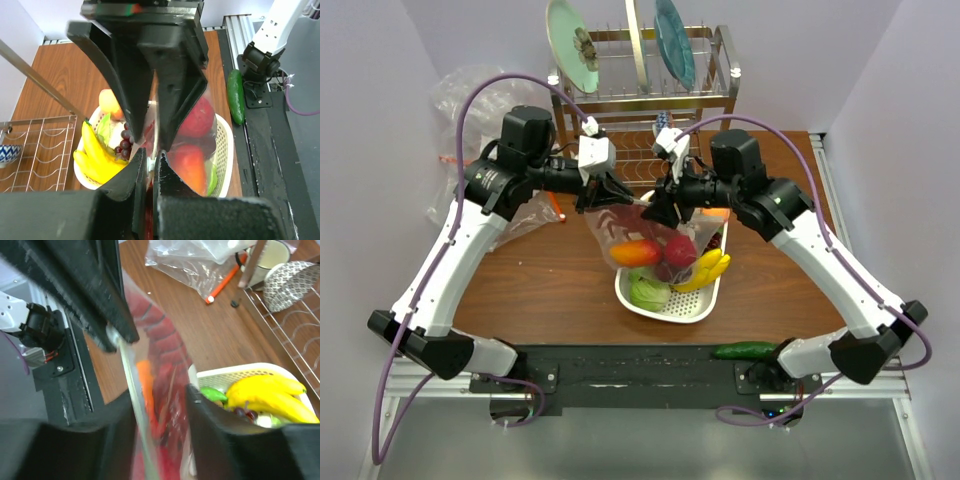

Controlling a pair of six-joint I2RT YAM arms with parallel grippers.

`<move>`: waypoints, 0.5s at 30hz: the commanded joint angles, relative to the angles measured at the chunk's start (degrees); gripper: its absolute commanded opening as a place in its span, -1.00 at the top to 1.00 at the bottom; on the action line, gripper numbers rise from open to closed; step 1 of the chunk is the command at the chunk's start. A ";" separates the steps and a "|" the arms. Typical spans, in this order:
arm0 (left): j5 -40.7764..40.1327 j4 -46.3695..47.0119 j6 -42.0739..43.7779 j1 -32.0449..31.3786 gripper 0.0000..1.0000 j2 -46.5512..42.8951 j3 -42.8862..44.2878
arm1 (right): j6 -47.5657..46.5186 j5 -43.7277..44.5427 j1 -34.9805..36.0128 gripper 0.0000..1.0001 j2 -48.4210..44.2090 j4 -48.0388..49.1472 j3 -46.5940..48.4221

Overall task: Place the food in the zip-top bag and seal the zipper
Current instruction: Zip the zipper food storage bag at the center of the board.

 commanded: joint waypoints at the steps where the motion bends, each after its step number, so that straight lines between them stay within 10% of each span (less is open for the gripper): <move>1: 4.00 4.16 -0.28 0.11 1.00 -1.00 1.35 | -0.81 -3.89 0.12 0.68 1.81 3.86 4.42; 3: 4.00 4.07 -0.54 0.11 0.95 -0.73 1.17 | -0.38 -4.77 0.12 1.00 2.08 4.82 4.43; 5: 2.95 4.85 -1.85 0.20 0.18 -0.91 1.08 | -0.11 -4.52 0.21 1.00 1.73 5.00 3.99; 8: 0.75 8.98 -5.45 0.64 -0.20 -2.57 -0.05 | -0.46 -2.41 0.12 1.00 1.99 1.60 4.69; 15: -0.22 21.13 -9.51 4.77 -0.44 -12.77 -6.39 | -1.08 -0.73 0.04 1.00 0.76 -1.94 3.37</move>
